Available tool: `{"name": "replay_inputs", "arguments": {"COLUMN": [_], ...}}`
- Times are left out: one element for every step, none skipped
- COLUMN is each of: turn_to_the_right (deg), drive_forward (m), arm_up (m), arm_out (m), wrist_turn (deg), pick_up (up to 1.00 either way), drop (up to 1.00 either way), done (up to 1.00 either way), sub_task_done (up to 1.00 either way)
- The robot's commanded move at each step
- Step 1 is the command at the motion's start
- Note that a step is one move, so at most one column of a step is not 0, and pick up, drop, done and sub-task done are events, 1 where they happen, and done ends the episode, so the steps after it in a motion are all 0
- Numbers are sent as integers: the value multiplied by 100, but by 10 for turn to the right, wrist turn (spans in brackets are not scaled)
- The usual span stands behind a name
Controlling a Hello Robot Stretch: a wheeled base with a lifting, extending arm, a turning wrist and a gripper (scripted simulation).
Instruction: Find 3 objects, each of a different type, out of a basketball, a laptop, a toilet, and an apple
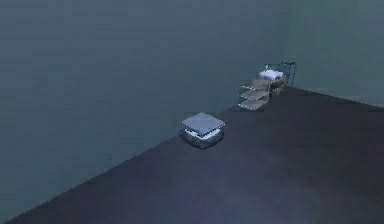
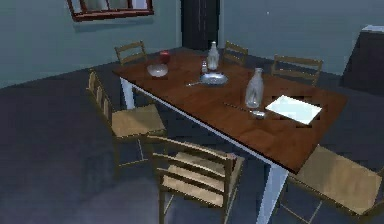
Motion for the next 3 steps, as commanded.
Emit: {"name": "replay_inputs", "arguments": {"turn_to_the_right": [0,390,0], "drive_forward": [20,0,100], "arm_up": [0,0,0], "arm_out": [0,0,0], "wrist_turn": [0,0,0], "pick_up": [0,0,0], "drop": [0,0,0], "done": [0,0,0], "sub_task_done": [0,0,0]}}
